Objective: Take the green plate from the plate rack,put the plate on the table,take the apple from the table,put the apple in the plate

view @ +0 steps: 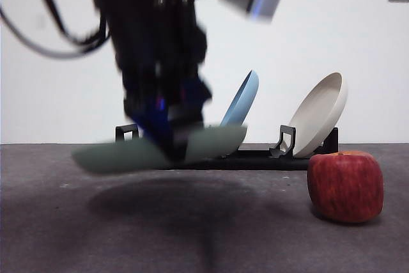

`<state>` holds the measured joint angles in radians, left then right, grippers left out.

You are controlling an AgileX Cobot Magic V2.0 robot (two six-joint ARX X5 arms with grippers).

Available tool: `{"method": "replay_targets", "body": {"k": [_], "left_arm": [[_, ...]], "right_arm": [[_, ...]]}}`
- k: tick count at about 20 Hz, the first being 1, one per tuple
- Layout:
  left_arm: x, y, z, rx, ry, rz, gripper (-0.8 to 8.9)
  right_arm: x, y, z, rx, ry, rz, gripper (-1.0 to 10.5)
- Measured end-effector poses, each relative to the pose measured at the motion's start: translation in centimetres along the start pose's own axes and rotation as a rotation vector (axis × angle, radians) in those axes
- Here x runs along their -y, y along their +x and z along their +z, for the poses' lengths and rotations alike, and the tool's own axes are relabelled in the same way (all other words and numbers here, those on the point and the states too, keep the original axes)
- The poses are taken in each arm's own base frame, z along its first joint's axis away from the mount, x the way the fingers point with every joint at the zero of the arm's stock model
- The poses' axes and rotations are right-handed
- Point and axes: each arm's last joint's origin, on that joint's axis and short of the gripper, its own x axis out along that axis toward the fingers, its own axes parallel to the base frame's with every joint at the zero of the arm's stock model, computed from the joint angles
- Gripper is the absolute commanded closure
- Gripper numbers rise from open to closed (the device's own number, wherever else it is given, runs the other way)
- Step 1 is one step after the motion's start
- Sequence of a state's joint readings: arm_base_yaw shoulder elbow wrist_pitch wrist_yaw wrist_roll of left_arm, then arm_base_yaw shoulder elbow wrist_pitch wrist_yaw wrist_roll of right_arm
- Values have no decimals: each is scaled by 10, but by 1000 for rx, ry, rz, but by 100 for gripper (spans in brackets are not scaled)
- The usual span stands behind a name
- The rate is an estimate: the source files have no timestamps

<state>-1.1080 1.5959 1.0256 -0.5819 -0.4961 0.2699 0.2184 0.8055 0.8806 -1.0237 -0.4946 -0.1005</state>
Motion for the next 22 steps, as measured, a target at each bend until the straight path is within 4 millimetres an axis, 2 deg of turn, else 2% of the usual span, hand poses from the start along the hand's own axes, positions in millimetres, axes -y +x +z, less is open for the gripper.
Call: {"method": "replay_targets", "body": {"k": [8, 12, 13, 15, 16, 22], "left_arm": [[26, 38, 2, -8, 78, 50, 819], [37, 44, 5, -2, 102, 54, 806], [37, 44, 6, 5, 101, 44, 755], [39, 44, 6, 19, 93, 2, 574], [40, 44, 6, 18, 94, -2, 522], [35, 39, 9, 16, 68, 20, 520]], "right_arm": [[0, 0, 0, 0, 0, 0, 257], [0, 0, 0, 0, 3, 0, 257], [0, 0, 0, 0, 4, 0, 257], [0, 0, 0, 0, 4, 0, 258], [0, 0, 0, 0, 4, 0, 257], [0, 0, 0, 0, 7, 0, 257]]}}
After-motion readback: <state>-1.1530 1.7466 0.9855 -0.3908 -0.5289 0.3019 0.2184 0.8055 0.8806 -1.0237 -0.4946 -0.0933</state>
